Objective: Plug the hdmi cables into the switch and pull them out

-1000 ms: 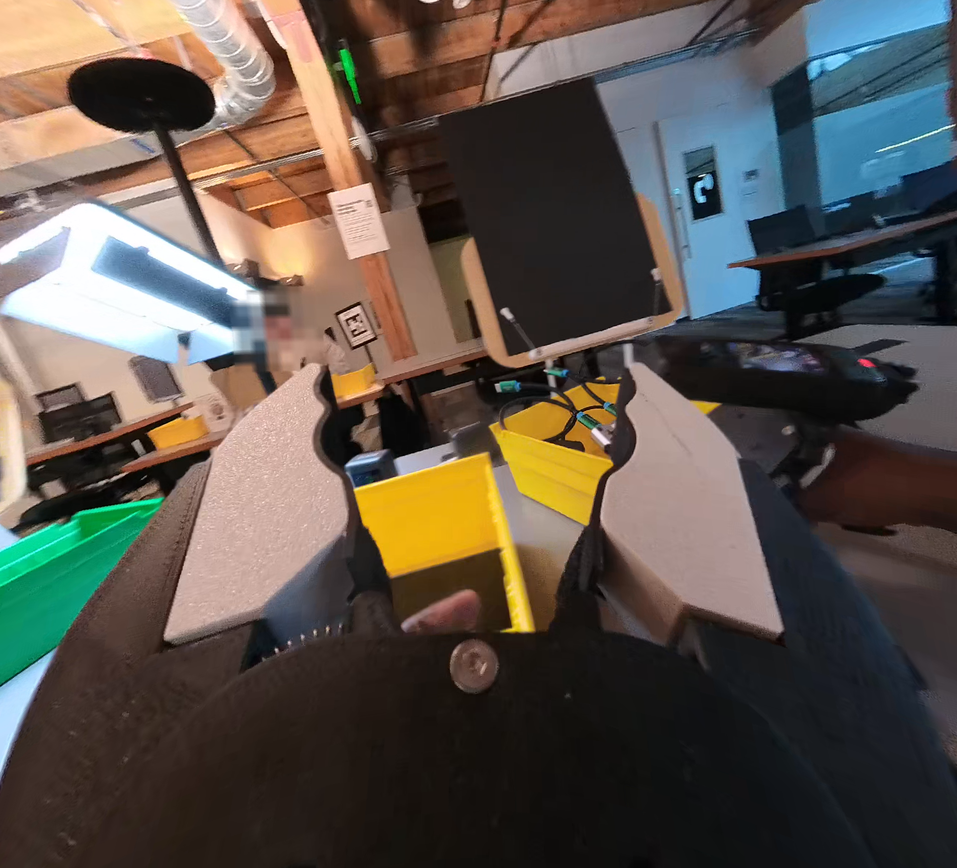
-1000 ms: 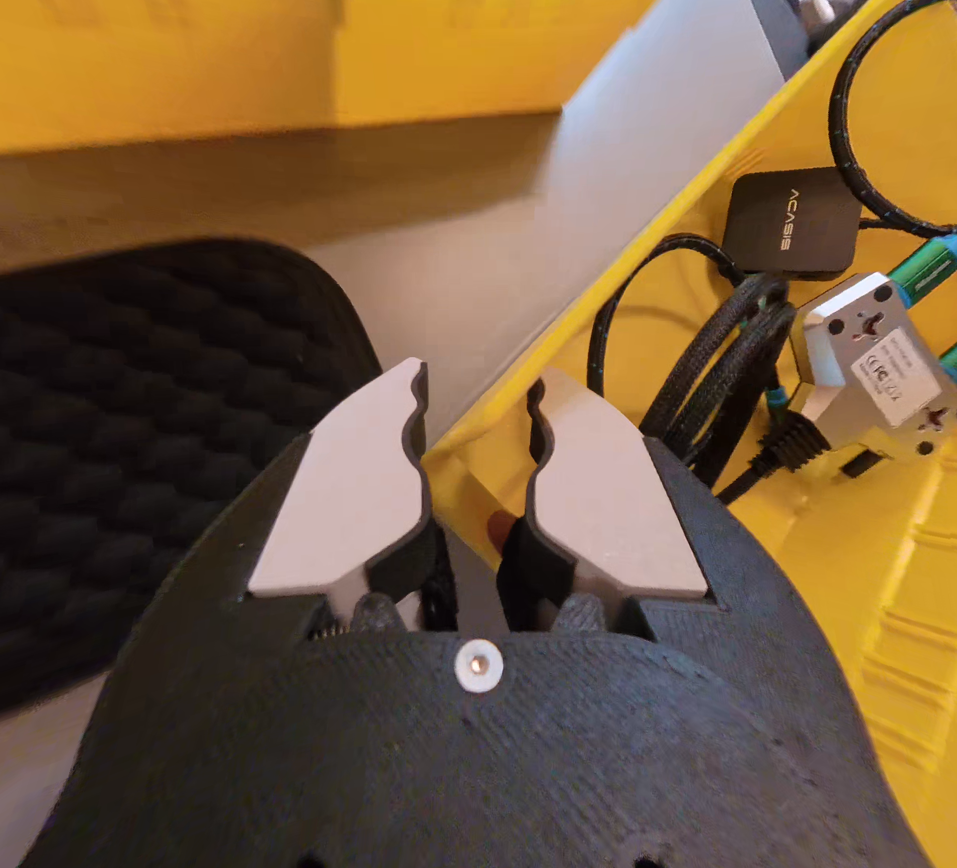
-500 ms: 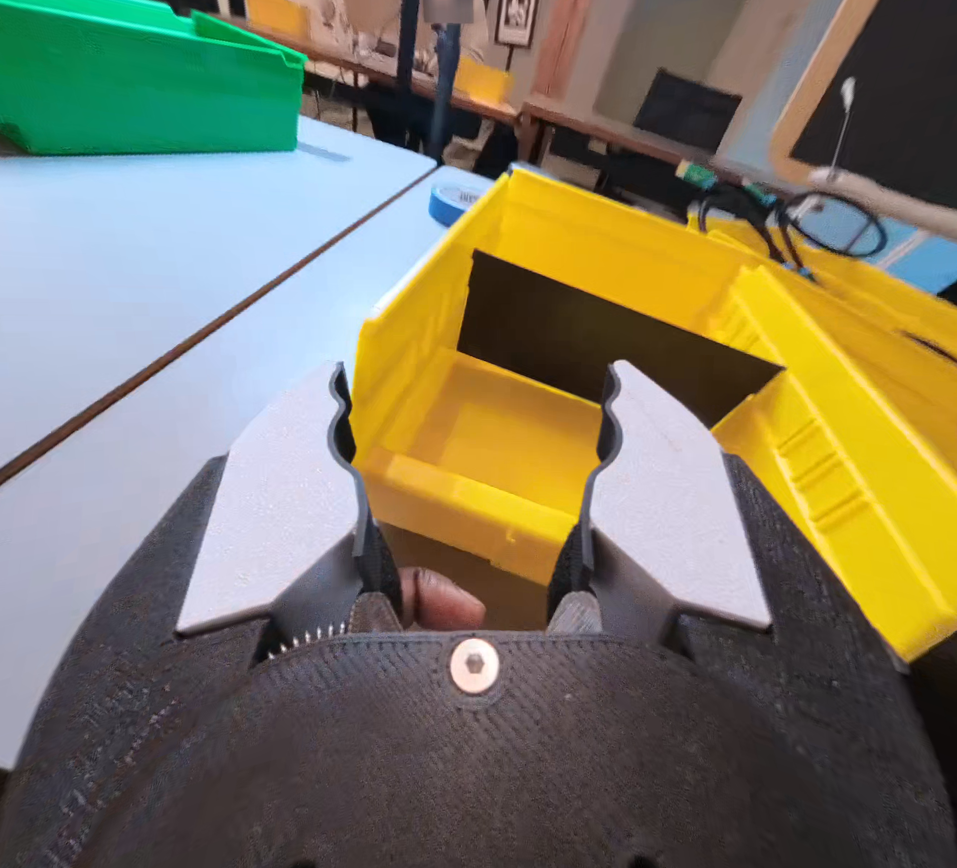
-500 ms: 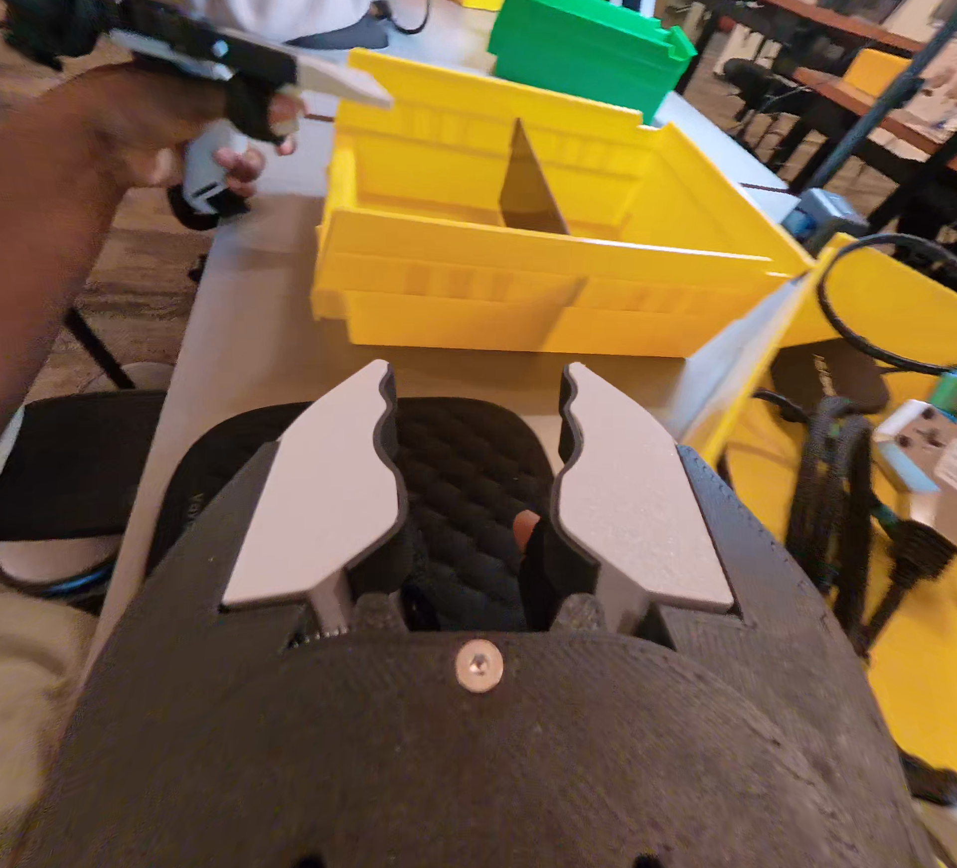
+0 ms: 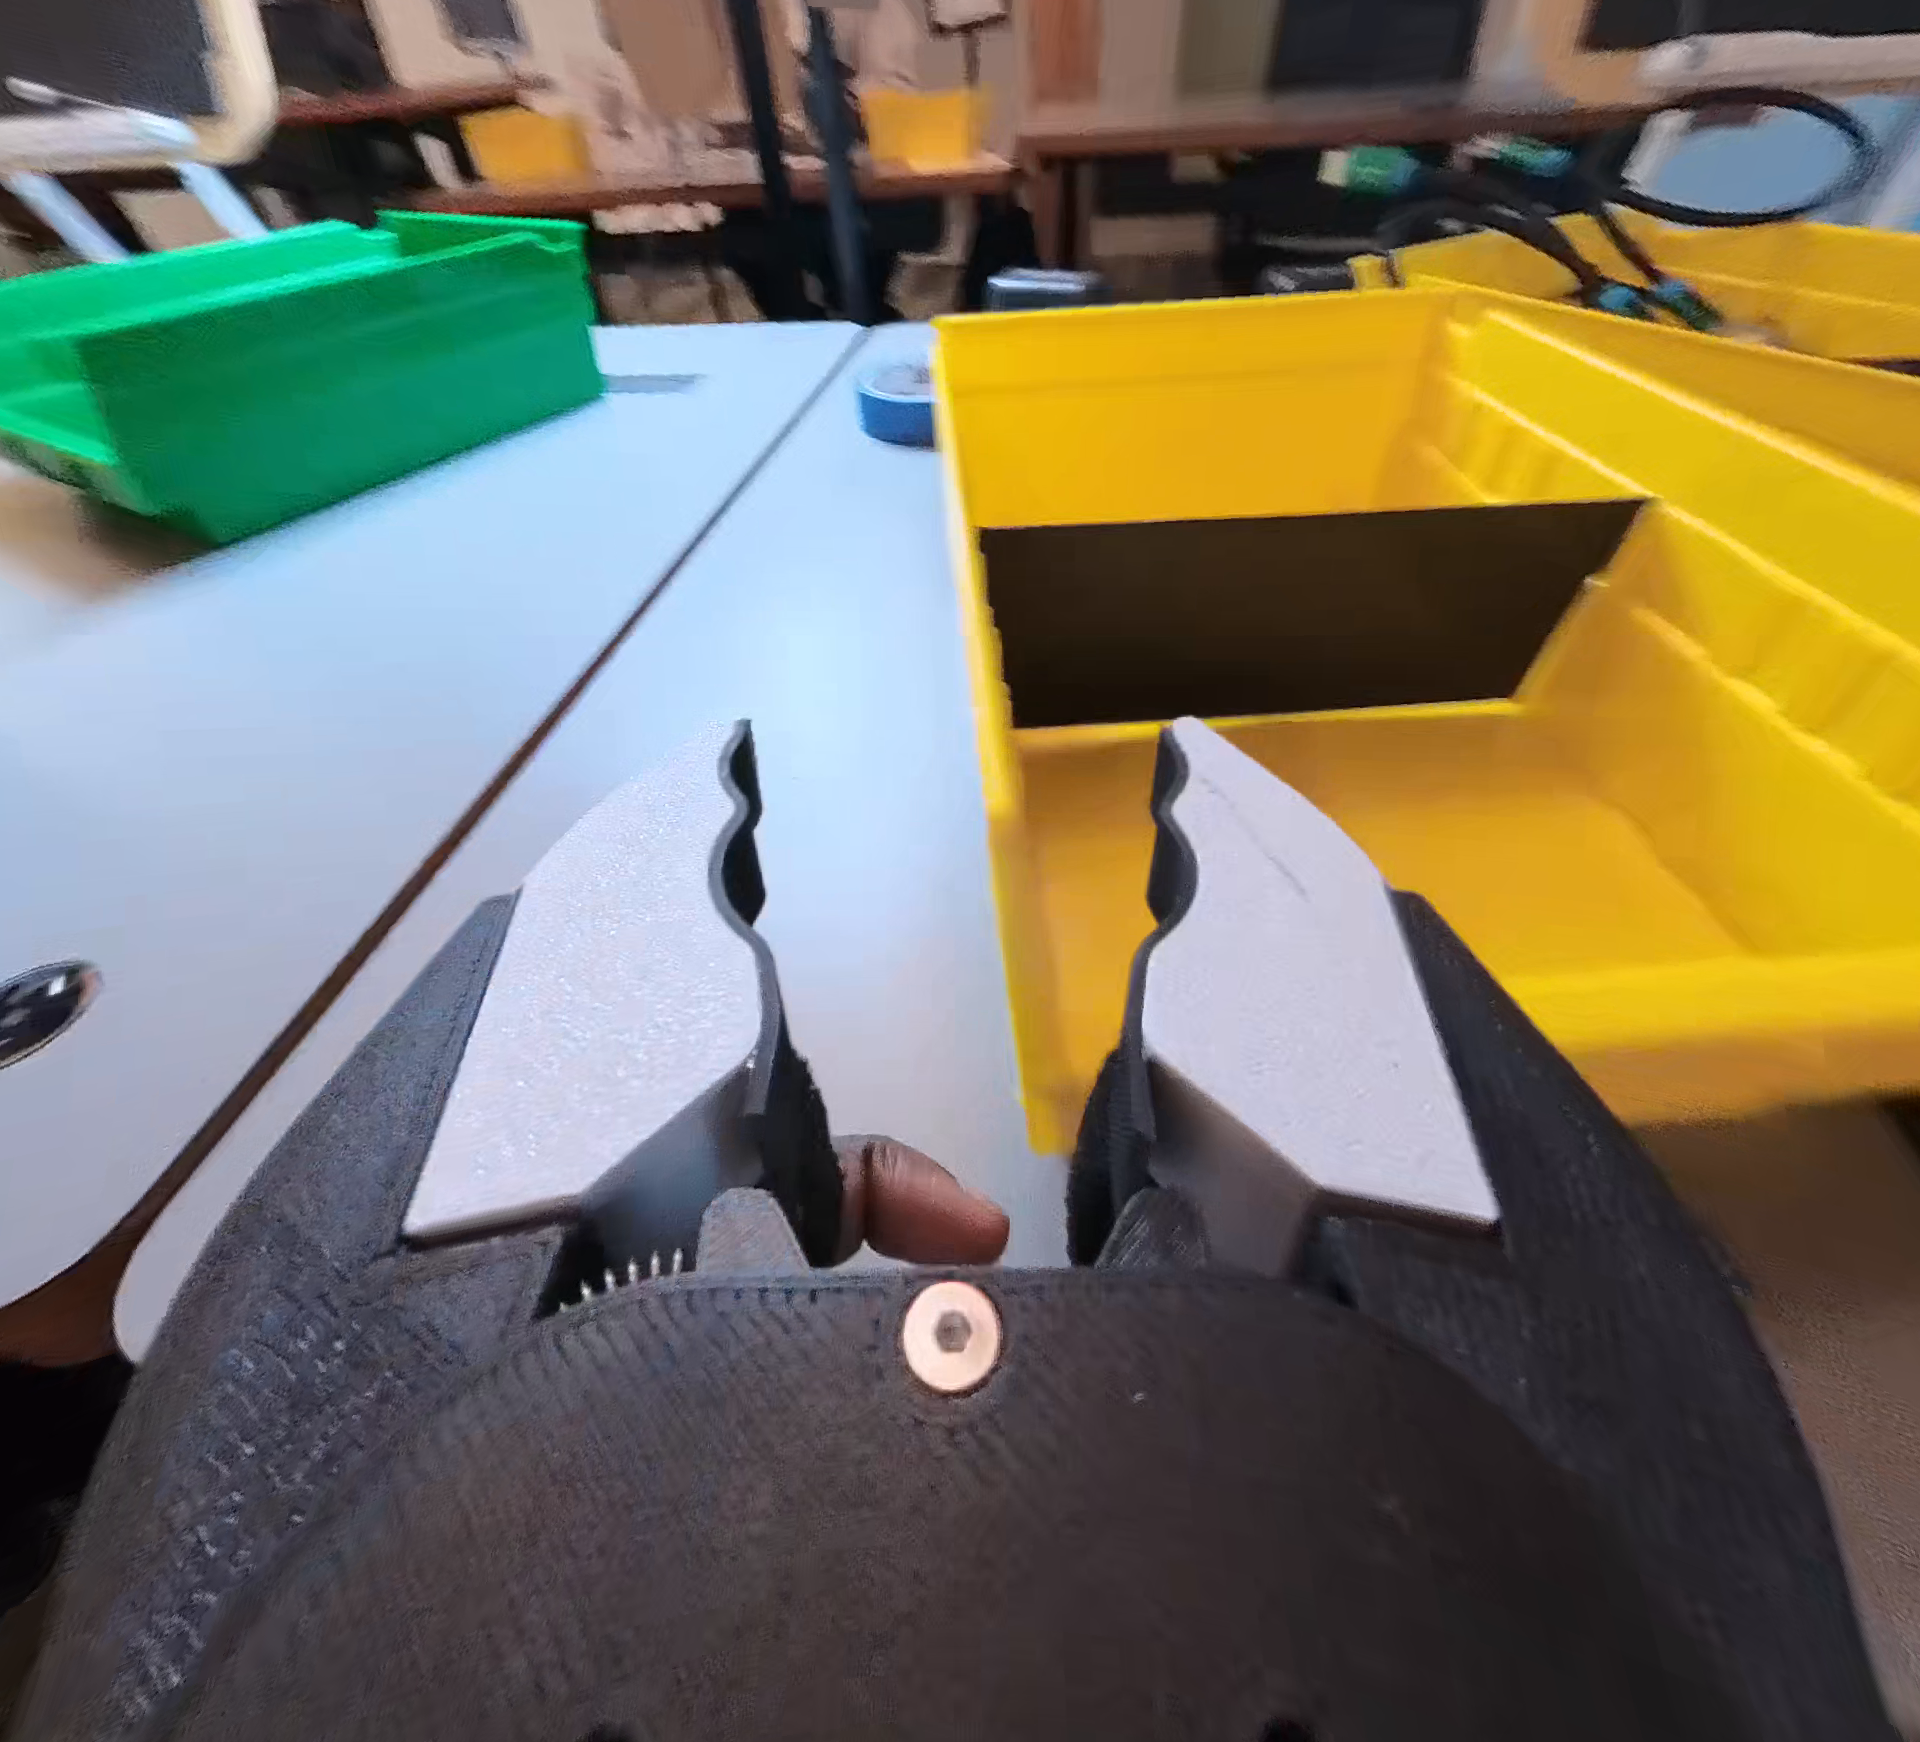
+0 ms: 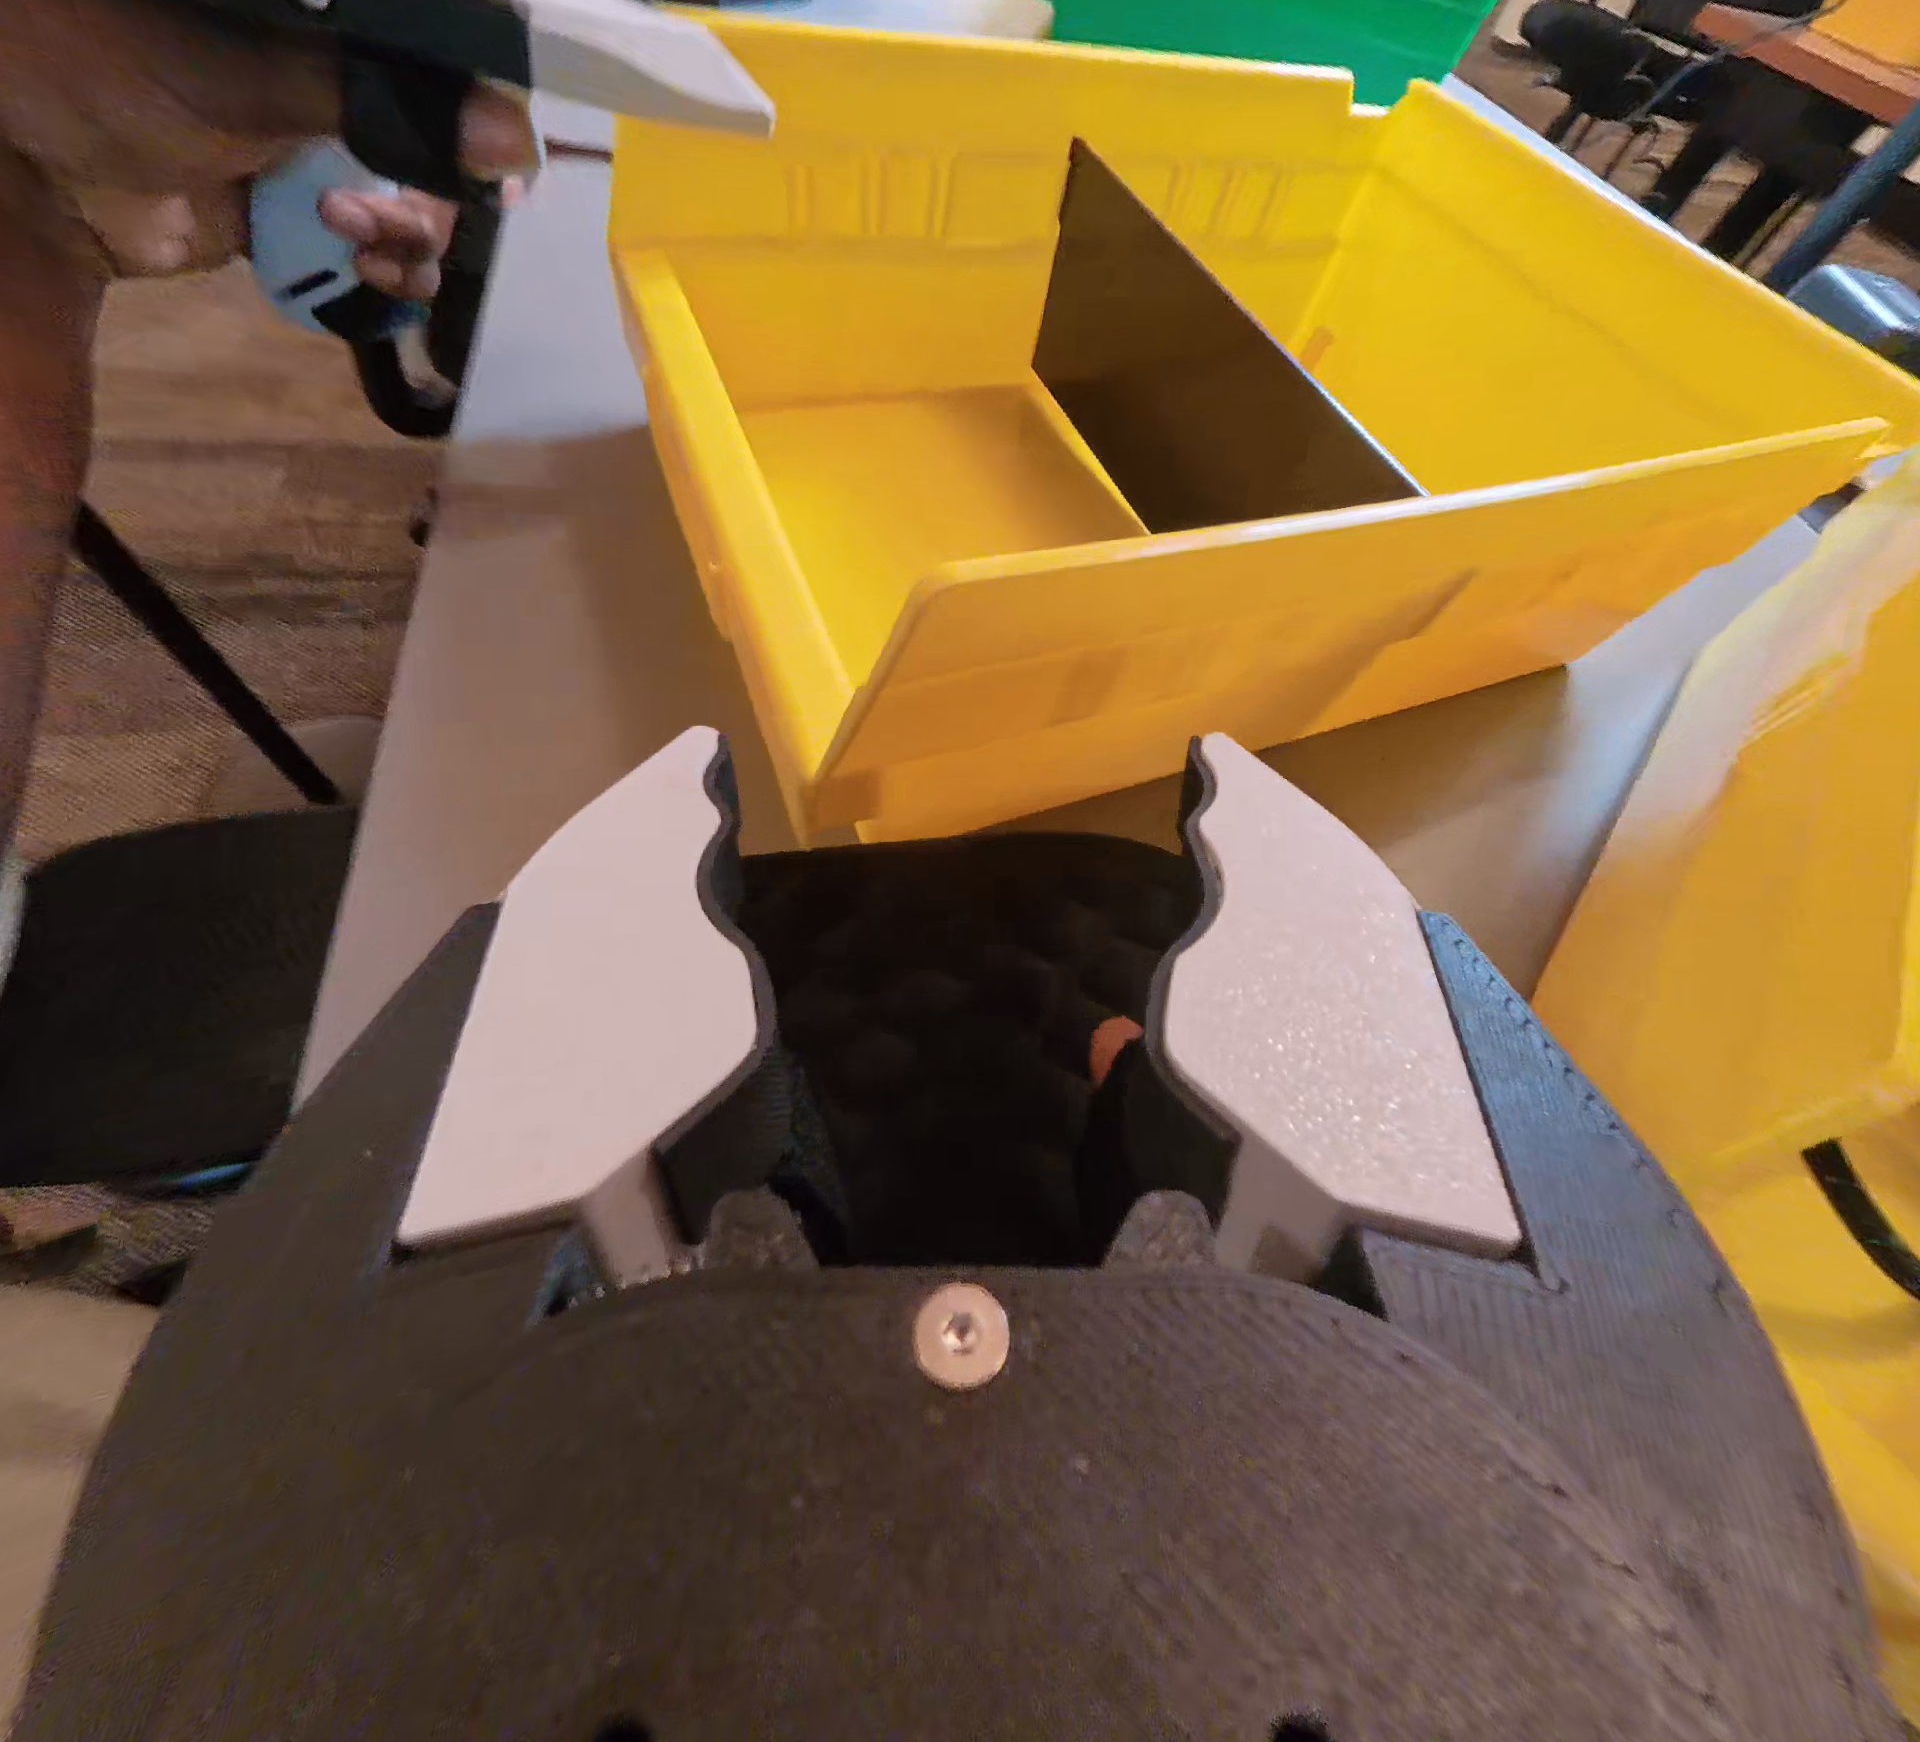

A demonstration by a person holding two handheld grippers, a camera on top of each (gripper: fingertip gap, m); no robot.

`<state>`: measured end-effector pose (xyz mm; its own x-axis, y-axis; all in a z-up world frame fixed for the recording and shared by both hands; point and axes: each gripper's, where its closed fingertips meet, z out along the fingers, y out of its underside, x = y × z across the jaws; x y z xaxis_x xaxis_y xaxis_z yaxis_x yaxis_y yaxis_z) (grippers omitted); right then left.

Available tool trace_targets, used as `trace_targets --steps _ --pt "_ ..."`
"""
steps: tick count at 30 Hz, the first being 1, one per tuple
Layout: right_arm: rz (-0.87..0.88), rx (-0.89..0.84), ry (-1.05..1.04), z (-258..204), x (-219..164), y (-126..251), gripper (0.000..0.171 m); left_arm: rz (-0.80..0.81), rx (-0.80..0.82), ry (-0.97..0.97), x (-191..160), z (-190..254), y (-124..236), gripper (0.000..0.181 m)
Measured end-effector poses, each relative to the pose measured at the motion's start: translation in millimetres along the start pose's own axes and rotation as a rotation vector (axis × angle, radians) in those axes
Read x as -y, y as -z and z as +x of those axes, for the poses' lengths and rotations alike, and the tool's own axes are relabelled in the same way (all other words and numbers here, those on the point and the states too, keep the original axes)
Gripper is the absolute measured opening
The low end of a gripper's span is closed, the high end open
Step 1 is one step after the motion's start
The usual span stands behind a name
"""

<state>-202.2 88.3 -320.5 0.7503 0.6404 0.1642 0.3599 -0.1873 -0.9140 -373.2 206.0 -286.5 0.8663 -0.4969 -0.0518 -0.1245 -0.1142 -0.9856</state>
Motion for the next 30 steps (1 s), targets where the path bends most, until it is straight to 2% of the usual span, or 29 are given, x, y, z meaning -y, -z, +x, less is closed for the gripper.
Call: trace_targets --steps 2,5,6,9,10,13,16,20,24,26,30 --pt "-0.038 -0.047 0.038 3.1 -0.9 -5.4 0.079 0.012 0.043 0.021 -7.6 -5.9 -13.4 0.056" --pt "-0.075 -0.023 0.062 -0.1 1.4 -13.9 0.069 -0.054 -0.078 -0.040 -20.0 14.2 -21.1 0.014" --pt "-0.091 -0.009 0.052 -1.8 1.4 -15.9 0.063 -0.059 -0.025 -0.058 -19.1 8.9 -20.8 0.006" --pt "-0.059 -0.082 0.116 5.9 7.6 -15.4 0.043 -0.015 0.037 -0.144 -3.3 5.8 -10.7 0.006" --pt "-0.010 -0.132 0.164 11.0 14.8 -11.1 0.015 0.027 0.076 -0.138 9.0 2.9 -3.8 0.006" --pt "0.077 -0.137 0.222 6.6 30.8 -4.6 0.015 0.113 0.142 -0.170 38.4 1.5 19.1 0.005" --pt "0.174 -0.226 0.316 10.4 54.3 13.8 0.016 0.299 0.167 -0.141 75.6 10.7 40.5 0.005" --pt "0.300 -0.420 0.431 24.6 89.6 70.4 0.015 0.598 0.152 -0.072 129.6 48.8 68.7 0.005" --pt "0.367 -0.620 0.485 41.4 94.6 149.7 0.013 0.804 0.048 -0.032 159.8 116.6 77.6 0.005" --pt "0.391 -0.706 0.489 46.1 85.5 191.5 0.012 0.835 -0.054 0.022 166.5 157.3 72.4 0.005" --pt "0.348 -0.891 0.468 62.4 57.3 273.7 0.012 0.726 -0.301 0.065 175.6 251.0 42.8 0.006"
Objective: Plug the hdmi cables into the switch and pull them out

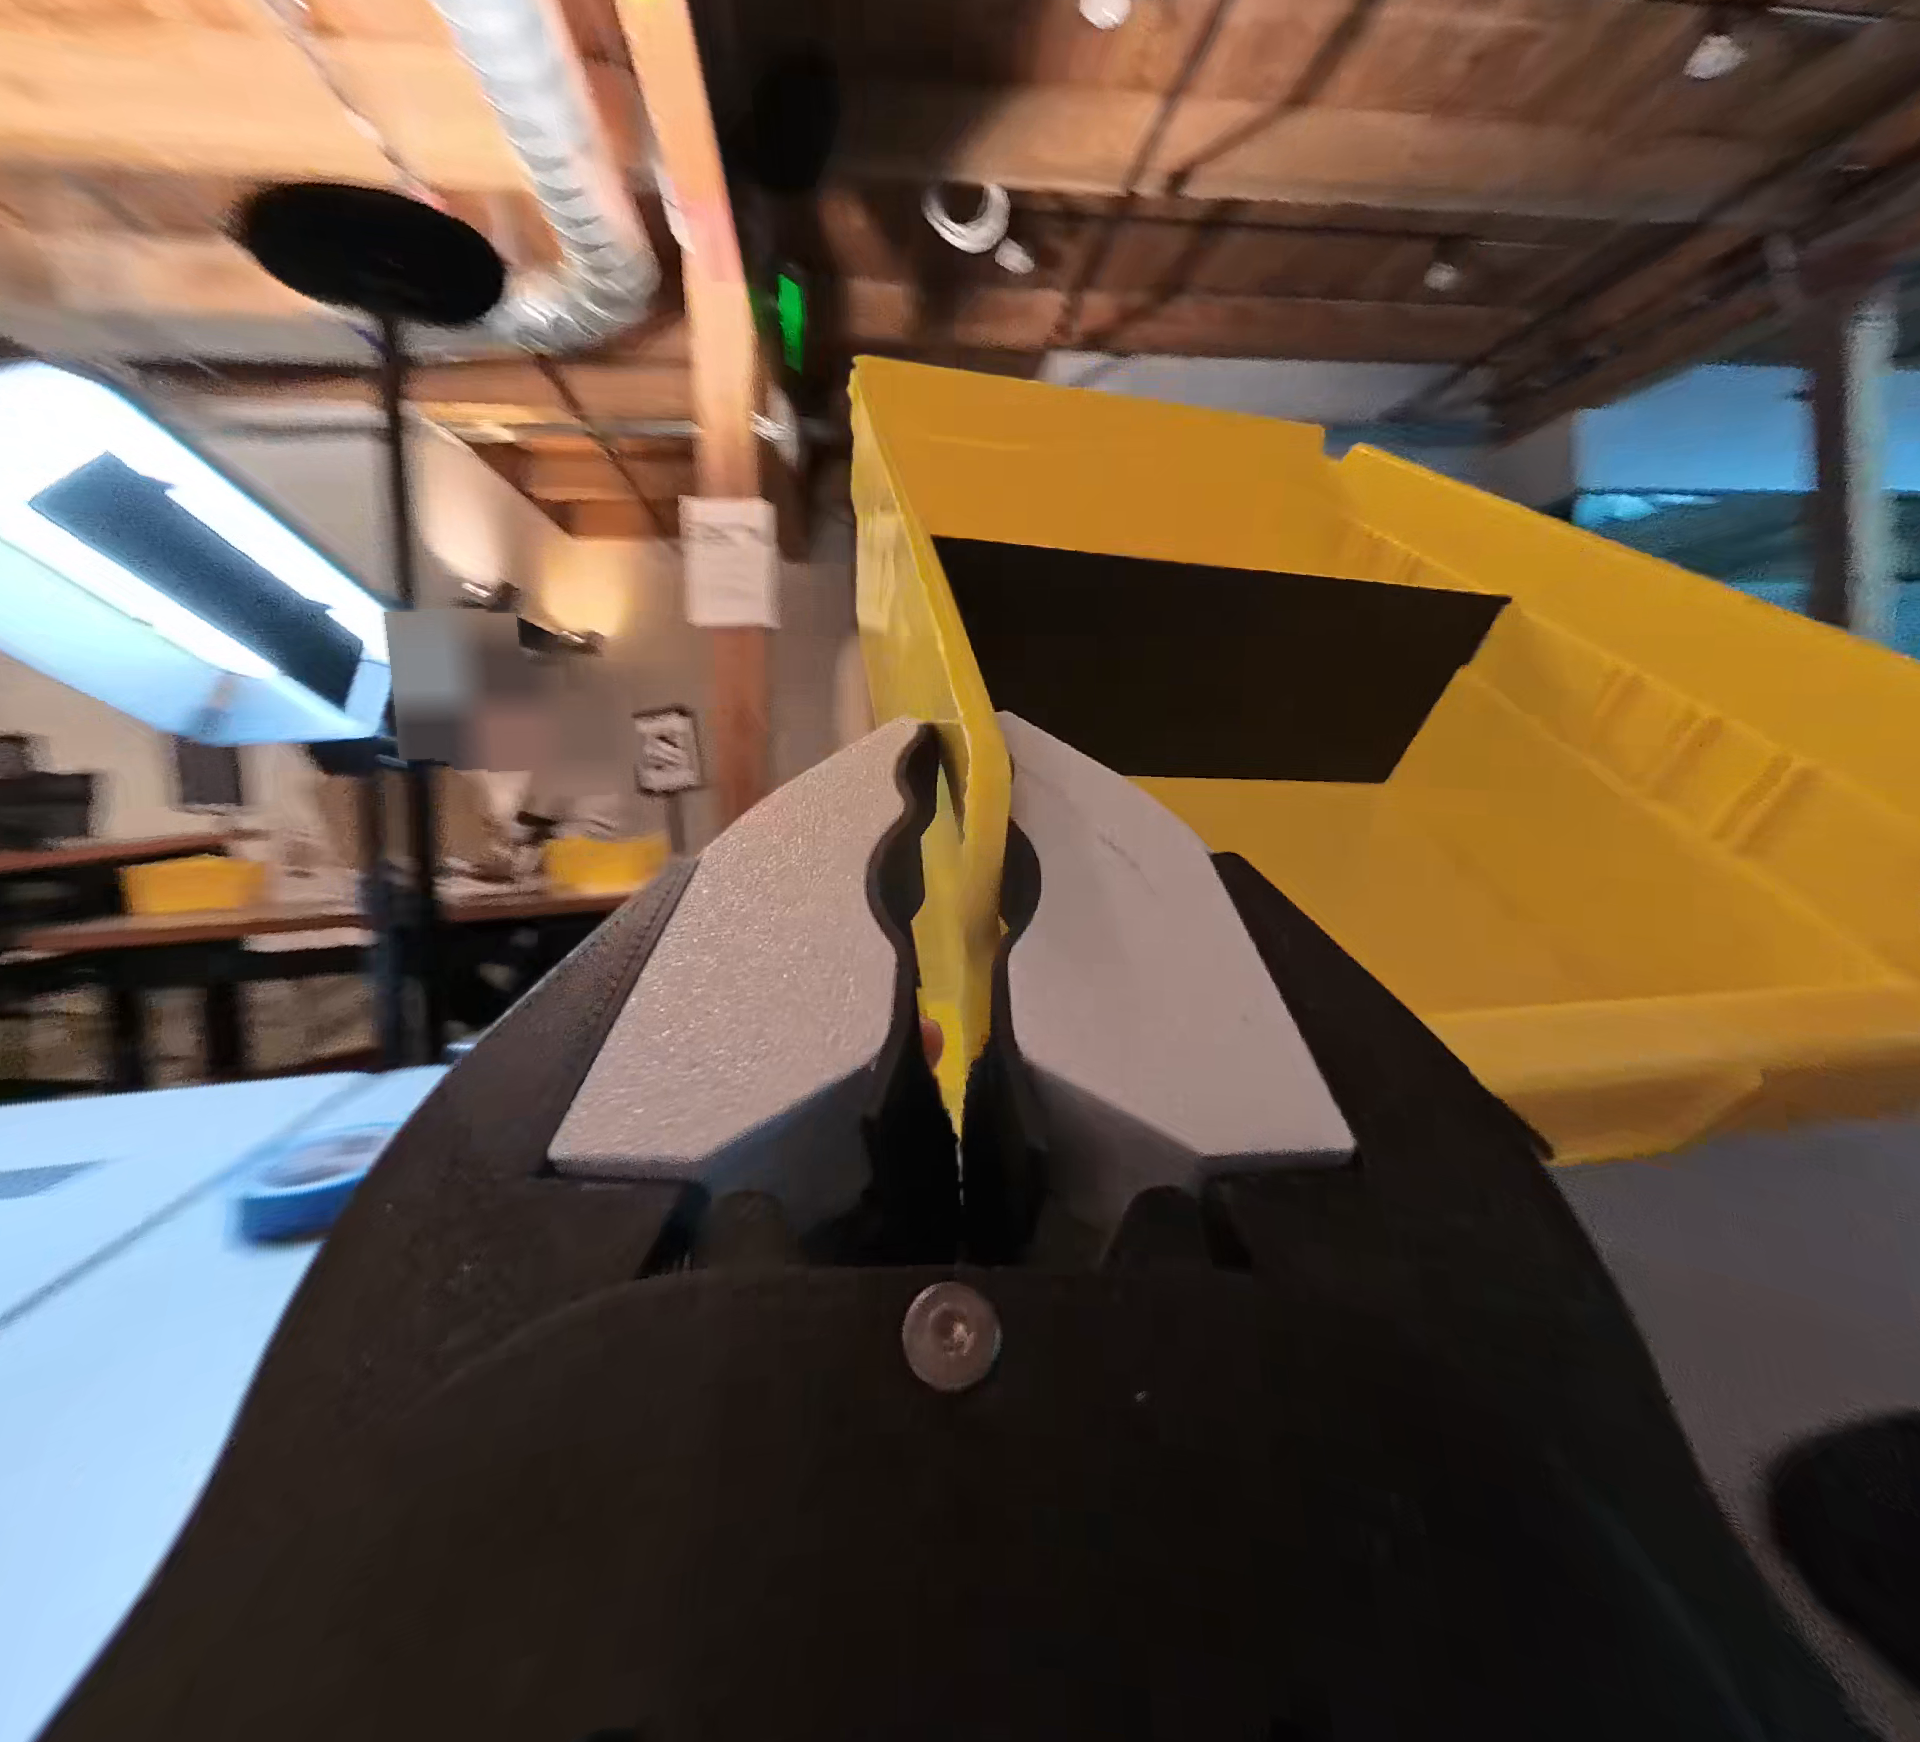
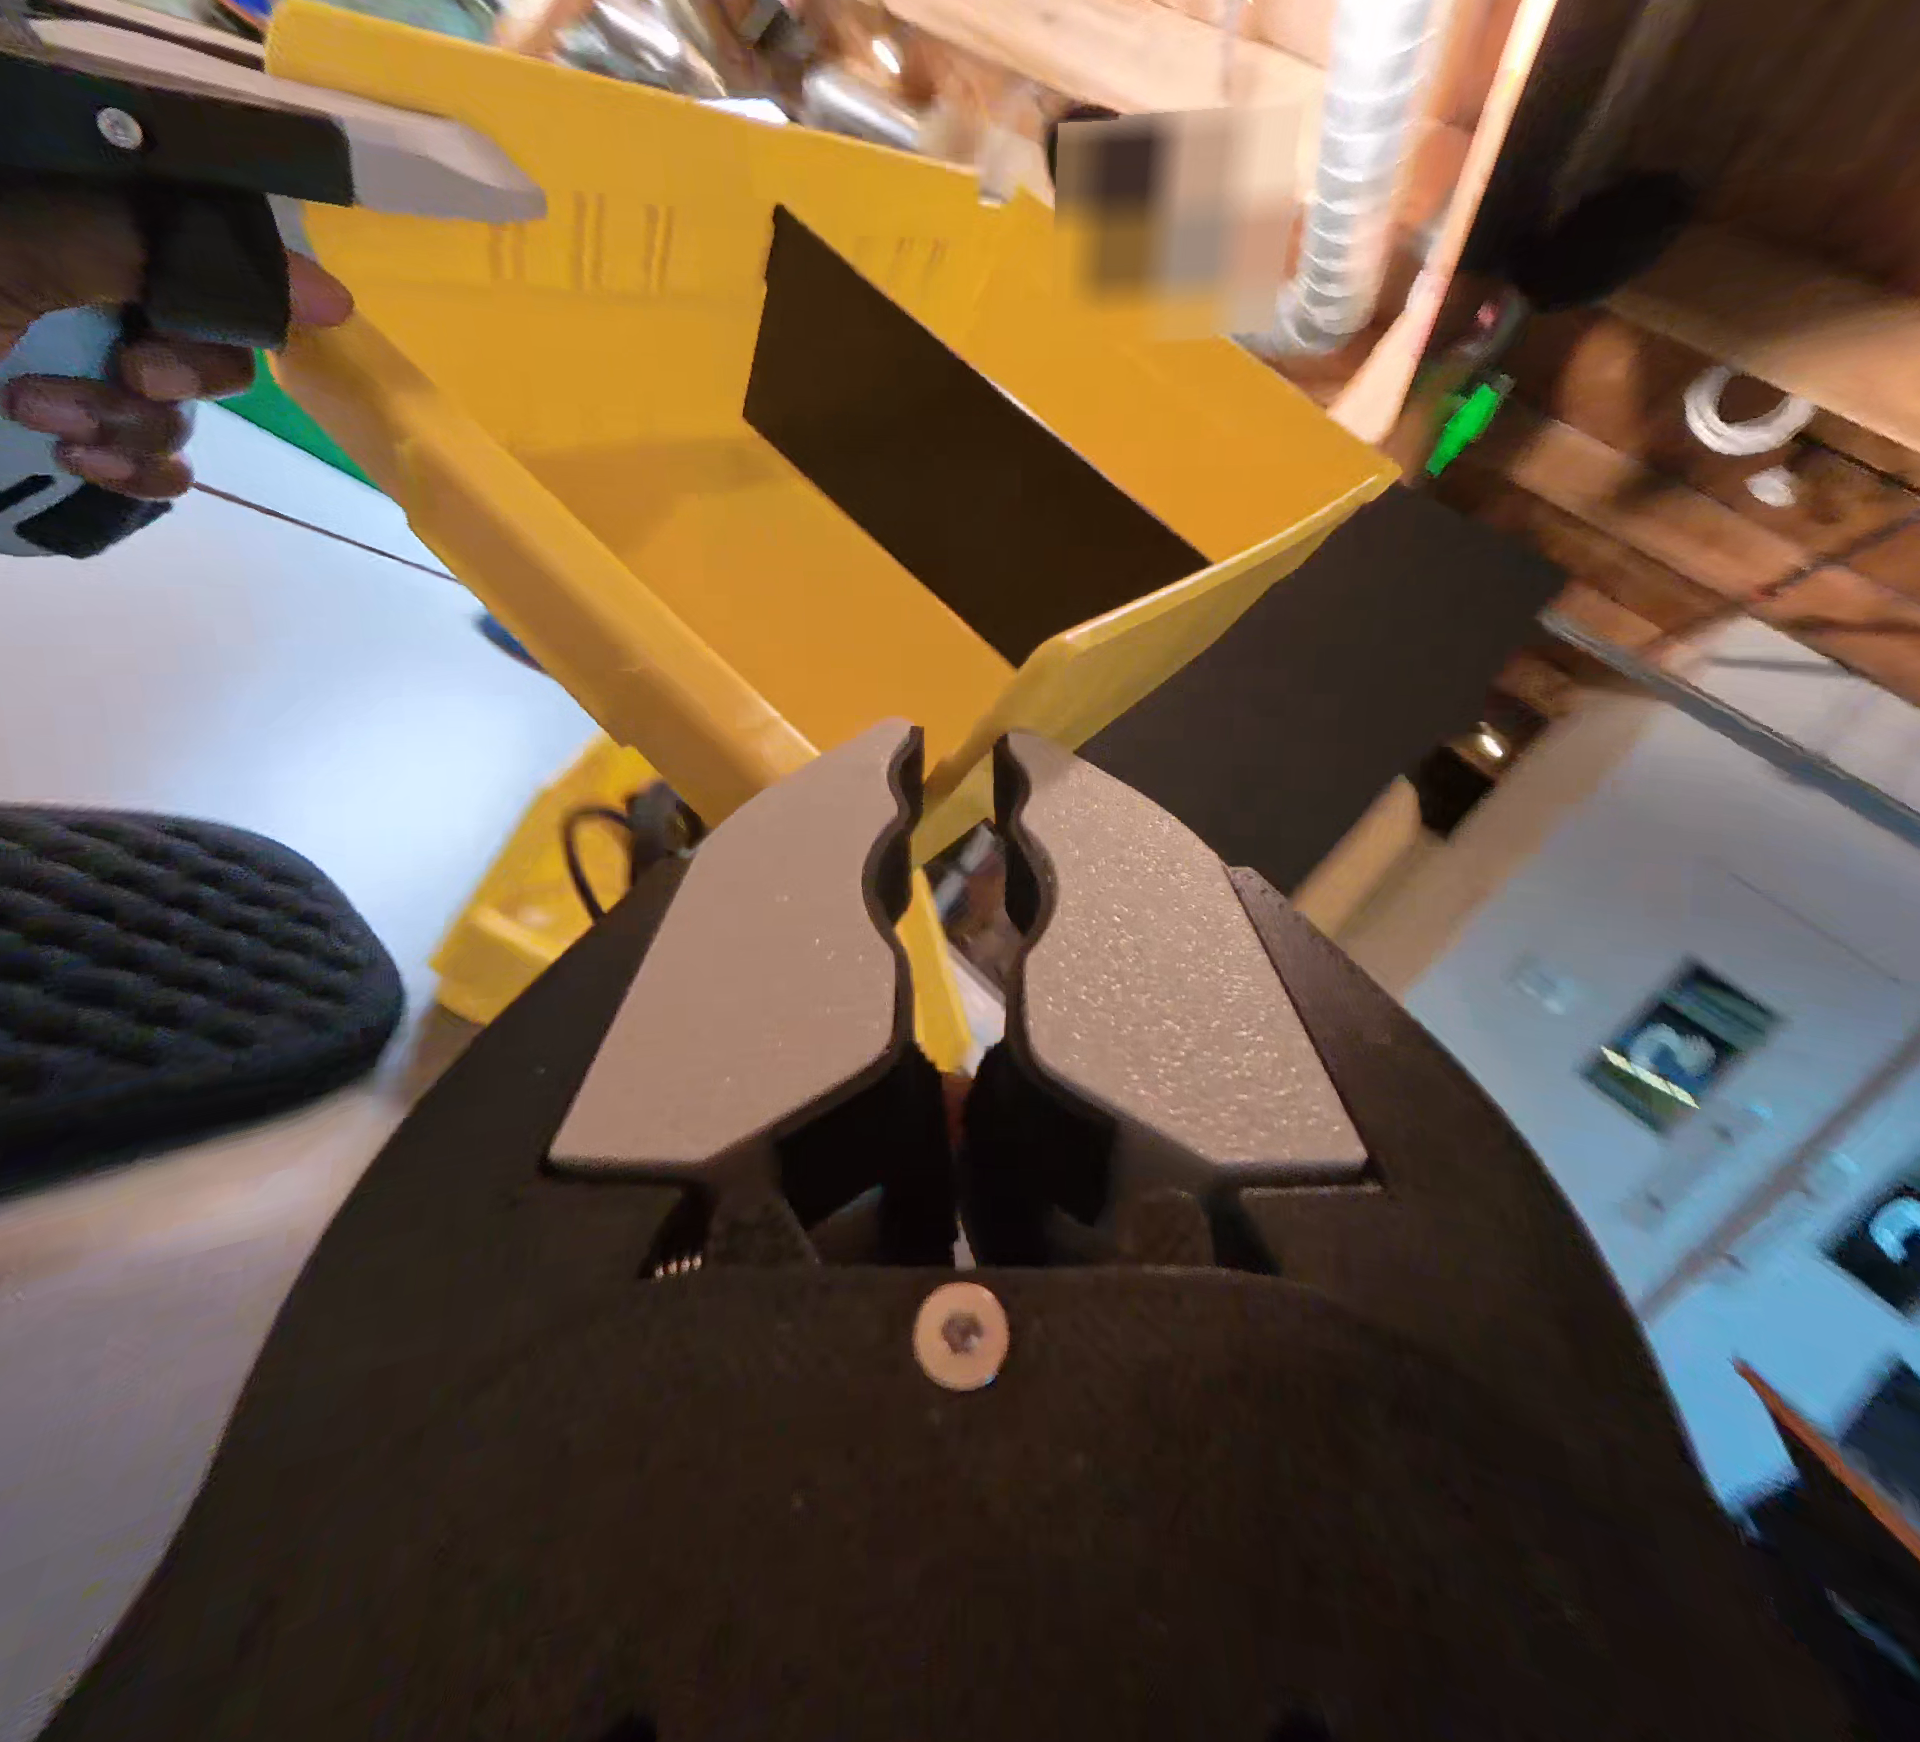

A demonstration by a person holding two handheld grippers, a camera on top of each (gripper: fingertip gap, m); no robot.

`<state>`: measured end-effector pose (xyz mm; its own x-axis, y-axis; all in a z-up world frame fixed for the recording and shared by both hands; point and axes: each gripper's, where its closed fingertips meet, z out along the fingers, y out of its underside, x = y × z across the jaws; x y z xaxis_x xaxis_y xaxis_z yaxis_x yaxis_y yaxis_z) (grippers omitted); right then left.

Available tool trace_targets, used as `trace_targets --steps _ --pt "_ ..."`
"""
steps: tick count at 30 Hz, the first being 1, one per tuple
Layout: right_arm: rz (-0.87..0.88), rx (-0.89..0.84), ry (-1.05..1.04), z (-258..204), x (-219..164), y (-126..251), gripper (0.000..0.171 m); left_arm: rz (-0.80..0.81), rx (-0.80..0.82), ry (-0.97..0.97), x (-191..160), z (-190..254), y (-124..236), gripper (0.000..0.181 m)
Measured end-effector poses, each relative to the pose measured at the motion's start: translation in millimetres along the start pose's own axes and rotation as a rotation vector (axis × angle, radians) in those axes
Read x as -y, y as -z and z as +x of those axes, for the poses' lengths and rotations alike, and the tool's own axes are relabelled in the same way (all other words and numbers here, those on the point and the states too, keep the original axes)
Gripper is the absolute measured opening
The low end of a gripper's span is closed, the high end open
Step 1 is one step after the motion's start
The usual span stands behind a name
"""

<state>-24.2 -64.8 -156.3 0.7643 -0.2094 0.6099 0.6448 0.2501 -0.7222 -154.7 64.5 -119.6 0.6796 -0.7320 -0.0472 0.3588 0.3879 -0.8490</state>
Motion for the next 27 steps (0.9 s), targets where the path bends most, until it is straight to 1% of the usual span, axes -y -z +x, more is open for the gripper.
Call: trace_targets --steps 3,6,9,12,16,19,24,27 --pt "-0.113 -0.098 -0.005 45.4 -27.6 32.9 0.013 -0.120 -0.144 0.079 -23.8 62.1 -40.1 0.007" --pt "-0.212 -0.191 -0.014 87.5 -58.2 61.6 0.013 -0.209 -0.245 0.108 -48.4 122.5 -74.1 0.007" --pt "-0.304 -0.253 -0.055 122.5 -90.9 84.8 0.014 -0.254 -0.322 0.136 -72.4 174.2 -98.7 0.007" --pt "-0.369 -0.293 -0.083 143.3 -119.0 104.8 0.014 -0.304 -0.385 0.173 -99.3 214.9 -115.8 0.007" --pt "-0.477 -0.338 -0.135 160.1 -157.9 128.5 0.013 -0.382 -0.450 0.183 -137.4 258.9 -125.7 0.007" --pt "-0.569 -0.326 -0.167 164.0 -185.6 144.1 0.013 -0.440 -0.479 0.178 -164.5 282.8 -125.0 0.007" --pt "-0.687 -0.280 -0.259 161.2 -224.7 165.0 0.013 -0.533 -0.512 0.153 -205.4 307.7 -114.2 0.008" --pt "-0.764 -0.246 -0.270 155.0 -241.7 172.7 0.014 -0.590 -0.523 0.156 -224.7 314.0 -107.0 0.009"
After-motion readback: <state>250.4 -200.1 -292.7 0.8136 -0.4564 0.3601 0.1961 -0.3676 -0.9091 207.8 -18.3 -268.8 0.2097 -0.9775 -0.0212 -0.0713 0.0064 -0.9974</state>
